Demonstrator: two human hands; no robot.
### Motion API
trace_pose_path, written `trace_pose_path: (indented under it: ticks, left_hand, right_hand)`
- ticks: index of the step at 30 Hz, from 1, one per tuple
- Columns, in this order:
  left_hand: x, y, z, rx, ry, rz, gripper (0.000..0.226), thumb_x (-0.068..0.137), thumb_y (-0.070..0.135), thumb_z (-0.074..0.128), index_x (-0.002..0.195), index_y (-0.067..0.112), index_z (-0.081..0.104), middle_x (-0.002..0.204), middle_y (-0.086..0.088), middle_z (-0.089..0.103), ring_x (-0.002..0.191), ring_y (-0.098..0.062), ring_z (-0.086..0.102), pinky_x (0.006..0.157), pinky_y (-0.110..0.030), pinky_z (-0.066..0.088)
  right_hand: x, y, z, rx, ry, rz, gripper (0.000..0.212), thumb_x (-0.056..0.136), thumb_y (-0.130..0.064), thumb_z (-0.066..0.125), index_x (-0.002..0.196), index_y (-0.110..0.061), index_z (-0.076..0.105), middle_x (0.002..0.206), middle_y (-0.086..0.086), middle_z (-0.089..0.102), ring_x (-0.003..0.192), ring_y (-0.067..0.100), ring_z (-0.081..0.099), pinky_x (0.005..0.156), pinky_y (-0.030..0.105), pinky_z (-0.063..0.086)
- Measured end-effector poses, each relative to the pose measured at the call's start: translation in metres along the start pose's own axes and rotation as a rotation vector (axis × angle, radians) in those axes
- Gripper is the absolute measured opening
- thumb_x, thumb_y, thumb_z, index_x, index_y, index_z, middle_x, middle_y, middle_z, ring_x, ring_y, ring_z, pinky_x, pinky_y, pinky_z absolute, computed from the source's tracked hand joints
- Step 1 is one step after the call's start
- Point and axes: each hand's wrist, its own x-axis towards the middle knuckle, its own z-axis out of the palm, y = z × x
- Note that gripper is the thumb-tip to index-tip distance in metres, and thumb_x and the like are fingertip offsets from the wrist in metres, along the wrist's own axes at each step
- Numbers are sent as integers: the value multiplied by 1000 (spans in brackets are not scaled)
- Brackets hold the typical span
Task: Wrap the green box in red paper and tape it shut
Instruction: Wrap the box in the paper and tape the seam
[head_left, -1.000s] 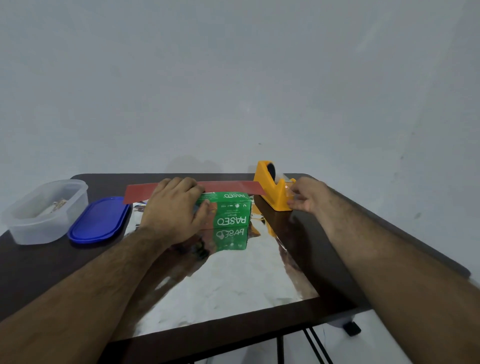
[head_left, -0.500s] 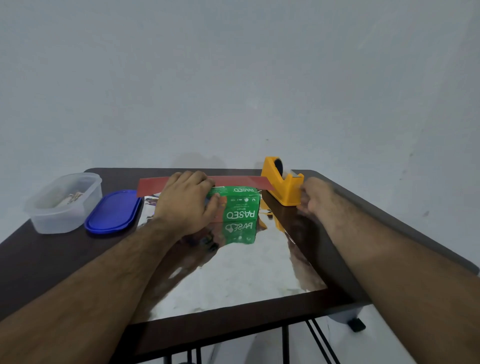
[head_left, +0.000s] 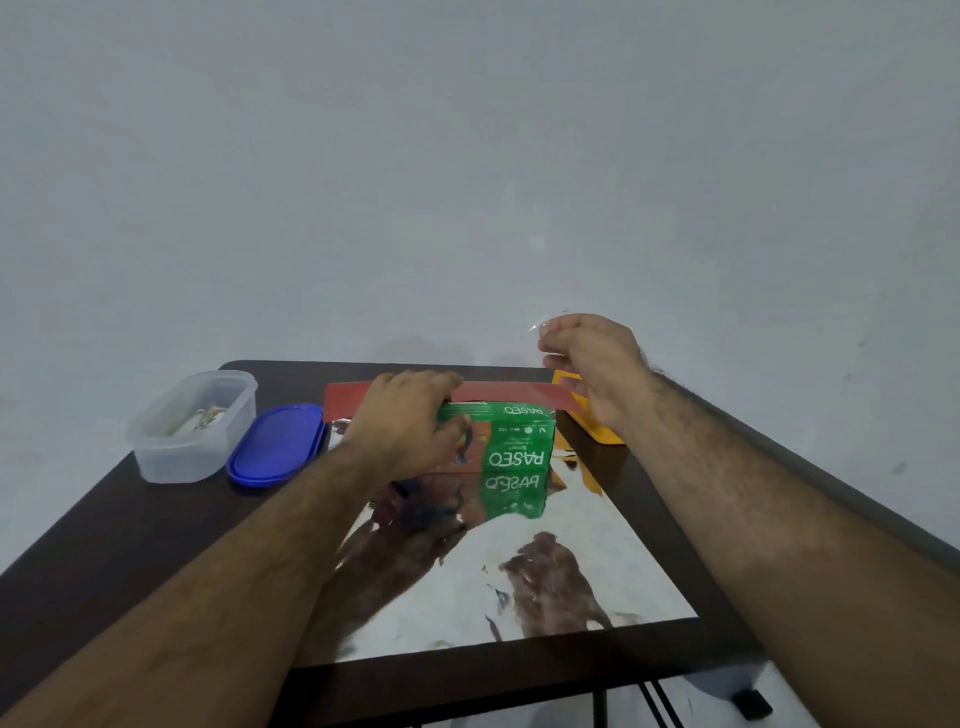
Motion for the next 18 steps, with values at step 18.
trace_pose_path:
  ticks: [18]
  left_hand:
    - [-4,-12,-1,-285,48,-87,57,96,39,72,142,23,43,117,9,77,110,-23,69,108,-49,48]
  right_hand:
    - [-11,7,75,-154,74,288,28,69,-5,92,92,1,77,67,2,69,21,8,34,34,15,30]
